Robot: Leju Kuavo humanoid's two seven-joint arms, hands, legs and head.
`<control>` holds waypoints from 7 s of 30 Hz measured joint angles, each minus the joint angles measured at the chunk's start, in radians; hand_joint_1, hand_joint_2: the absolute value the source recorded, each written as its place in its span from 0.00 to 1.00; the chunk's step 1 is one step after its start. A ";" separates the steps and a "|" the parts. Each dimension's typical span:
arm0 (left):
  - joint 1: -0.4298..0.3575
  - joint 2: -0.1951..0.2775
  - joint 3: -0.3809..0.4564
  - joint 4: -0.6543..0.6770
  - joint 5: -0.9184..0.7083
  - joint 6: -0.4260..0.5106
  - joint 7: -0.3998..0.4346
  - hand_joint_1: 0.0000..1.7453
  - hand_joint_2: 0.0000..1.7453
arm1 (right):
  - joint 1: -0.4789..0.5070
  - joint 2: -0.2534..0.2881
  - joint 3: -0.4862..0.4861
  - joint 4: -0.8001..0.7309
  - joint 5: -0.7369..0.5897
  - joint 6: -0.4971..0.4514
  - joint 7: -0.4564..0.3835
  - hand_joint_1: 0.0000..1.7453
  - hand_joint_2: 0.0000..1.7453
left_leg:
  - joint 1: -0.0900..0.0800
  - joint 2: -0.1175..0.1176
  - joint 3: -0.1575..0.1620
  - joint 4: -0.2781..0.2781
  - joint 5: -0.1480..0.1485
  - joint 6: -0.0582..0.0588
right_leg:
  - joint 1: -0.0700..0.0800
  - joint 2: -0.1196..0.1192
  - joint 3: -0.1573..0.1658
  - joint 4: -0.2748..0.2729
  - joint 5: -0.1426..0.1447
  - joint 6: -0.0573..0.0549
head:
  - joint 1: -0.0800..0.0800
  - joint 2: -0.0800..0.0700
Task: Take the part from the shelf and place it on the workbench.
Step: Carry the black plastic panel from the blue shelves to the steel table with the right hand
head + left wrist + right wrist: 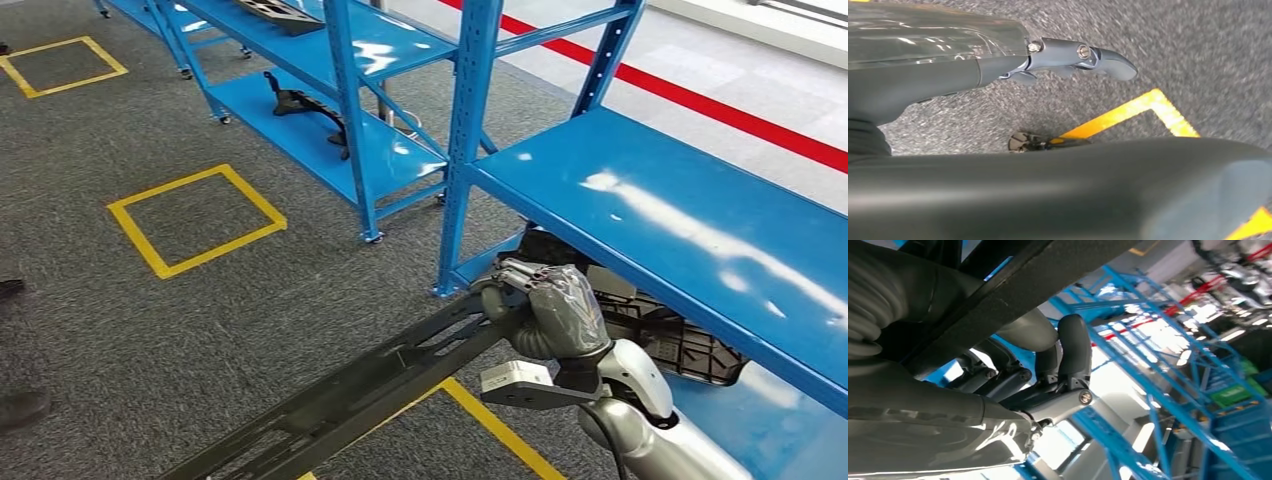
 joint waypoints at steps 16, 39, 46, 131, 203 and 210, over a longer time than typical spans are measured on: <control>-0.011 0.032 -0.004 0.000 0.012 0.003 -0.042 0.00 1.00 | 0.005 -0.004 -0.011 -0.019 -0.031 0.029 -0.042 1.00 1.00 | 0.007 0.106 -0.051 0.089 -0.009 -0.044 | -0.001 -0.108 0.089 -0.126 0.010 -0.022 | -0.002 0.000; -0.056 0.024 -0.046 0.001 -0.035 0.004 -0.021 0.00 1.00 | 0.089 -0.122 -0.088 -0.136 0.011 0.007 -0.011 1.00 1.00 | 0.001 0.011 -0.049 0.096 -0.056 -0.030 | -0.006 -0.008 0.055 -0.123 0.041 -0.027 | 0.000 0.000; -0.060 0.021 -0.058 0.001 -0.042 0.007 -0.017 0.00 1.00 | 0.153 -0.143 -0.125 -0.178 0.018 -0.002 -0.009 1.00 1.00 | 0.006 0.094 -0.067 0.130 -0.028 -0.035 | 0.000 -0.101 0.084 -0.124 0.015 -0.027 | 0.000 0.000; -0.057 0.022 -0.104 0.003 -0.044 -0.010 -0.009 0.00 1.00 | 0.391 -0.176 -0.358 -0.379 0.000 -0.019 -0.066 1.00 1.00 | -0.001 0.027 -0.026 0.109 -0.086 -0.023 | -0.017 -0.008 0.064 -0.121 0.028 -0.016 | 0.000 0.000; -0.055 0.037 -0.105 0.003 -0.032 -0.011 -0.026 0.00 1.00 | 0.401 -0.131 -0.353 -0.364 -0.003 -0.048 -0.097 1.00 1.00 | -0.020 0.143 -0.001 0.033 -0.026 0.012 | -0.011 -0.143 0.084 -0.112 0.003 0.003 | 0.003 0.000; -0.058 0.037 -0.105 0.003 -0.025 -0.016 -0.029 0.00 1.00 | 0.405 -0.130 -0.355 -0.363 -0.005 -0.053 -0.099 1.00 1.00 | -0.009 0.090 0.025 -0.004 -0.021 0.030 | -0.011 -0.032 -0.022 0.106 -0.103 0.018 | 0.005 0.000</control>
